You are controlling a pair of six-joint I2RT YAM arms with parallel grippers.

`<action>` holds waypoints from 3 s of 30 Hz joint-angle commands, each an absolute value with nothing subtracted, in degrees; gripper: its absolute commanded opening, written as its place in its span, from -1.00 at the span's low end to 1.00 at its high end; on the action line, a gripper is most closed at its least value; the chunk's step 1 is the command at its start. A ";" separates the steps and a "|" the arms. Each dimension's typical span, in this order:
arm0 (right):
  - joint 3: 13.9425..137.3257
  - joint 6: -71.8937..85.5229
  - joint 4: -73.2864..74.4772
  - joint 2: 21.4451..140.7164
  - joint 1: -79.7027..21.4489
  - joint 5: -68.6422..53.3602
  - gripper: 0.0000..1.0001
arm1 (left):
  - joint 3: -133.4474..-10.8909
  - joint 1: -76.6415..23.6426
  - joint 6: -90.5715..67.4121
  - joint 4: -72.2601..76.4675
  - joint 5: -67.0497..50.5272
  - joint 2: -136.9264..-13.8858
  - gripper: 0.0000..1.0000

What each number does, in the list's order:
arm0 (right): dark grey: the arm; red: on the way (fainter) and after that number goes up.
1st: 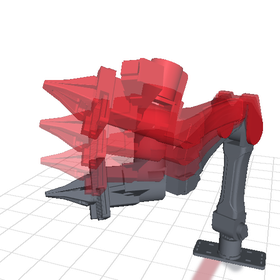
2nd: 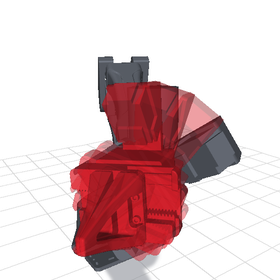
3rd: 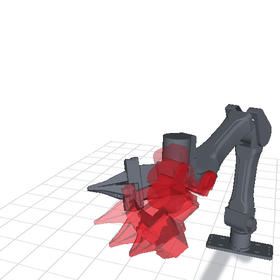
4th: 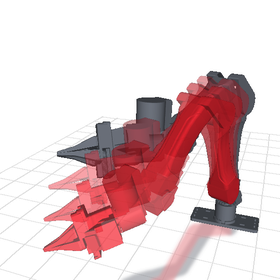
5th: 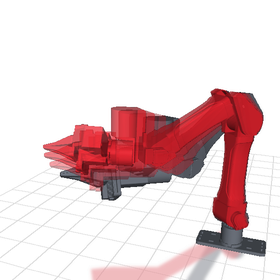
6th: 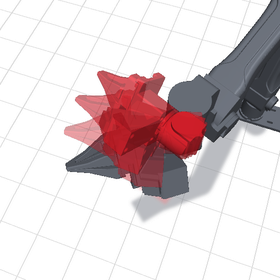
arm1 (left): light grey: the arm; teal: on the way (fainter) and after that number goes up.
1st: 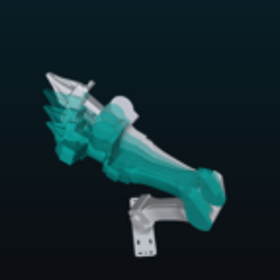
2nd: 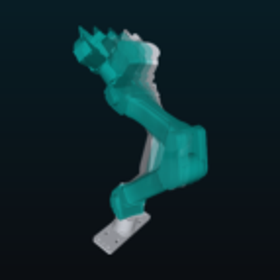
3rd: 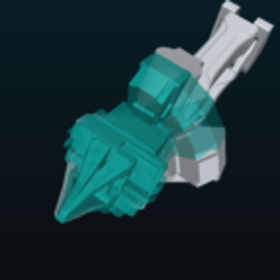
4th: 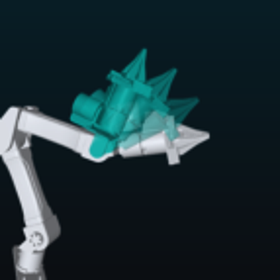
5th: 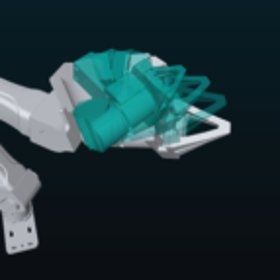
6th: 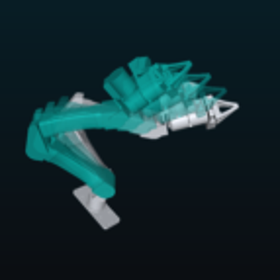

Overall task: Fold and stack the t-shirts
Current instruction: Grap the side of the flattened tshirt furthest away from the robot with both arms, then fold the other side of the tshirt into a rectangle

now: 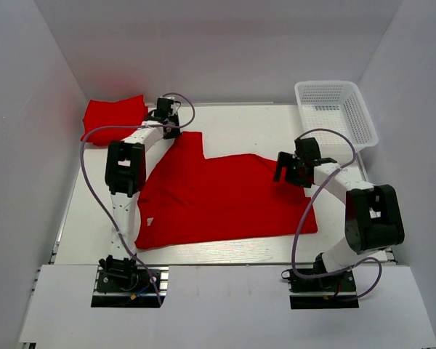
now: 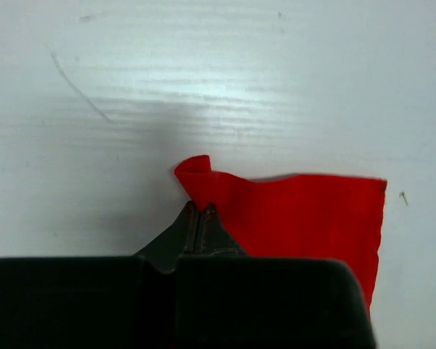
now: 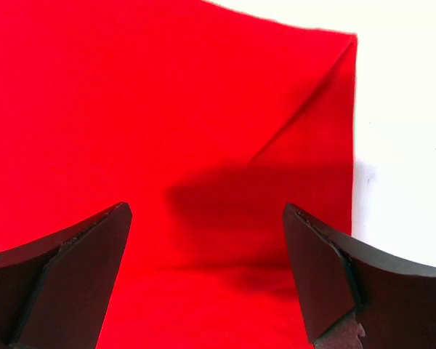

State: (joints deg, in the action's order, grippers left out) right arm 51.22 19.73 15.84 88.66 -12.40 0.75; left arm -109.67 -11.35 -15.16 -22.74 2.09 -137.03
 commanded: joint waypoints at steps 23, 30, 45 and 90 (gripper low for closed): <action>60.55 29.09 7.11 100.02 -12.22 3.51 -0.81 | -97.56 -11.43 -13.01 -15.38 -3.43 -124.99 -1.00; 60.21 28.21 6.94 100.99 -12.13 6.68 -1.00 | -97.03 -11.43 -11.34 -14.85 -4.57 -122.70 -1.00; 50.81 20.92 4.47 82.55 -12.04 6.41 -1.00 | -80.28 -11.43 -11.87 -10.82 -7.29 -105.07 -1.00; 41.40 28.83 24.69 68.03 -7.12 22.94 0.81 | -27.58 -12.66 -39.20 -43.15 -15.74 -29.27 1.00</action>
State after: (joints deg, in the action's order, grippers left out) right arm 40.64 26.37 21.02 70.48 -7.46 18.33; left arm -21.34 -12.56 -37.82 -38.35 -18.37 -30.89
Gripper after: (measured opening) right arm 0.898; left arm 0.991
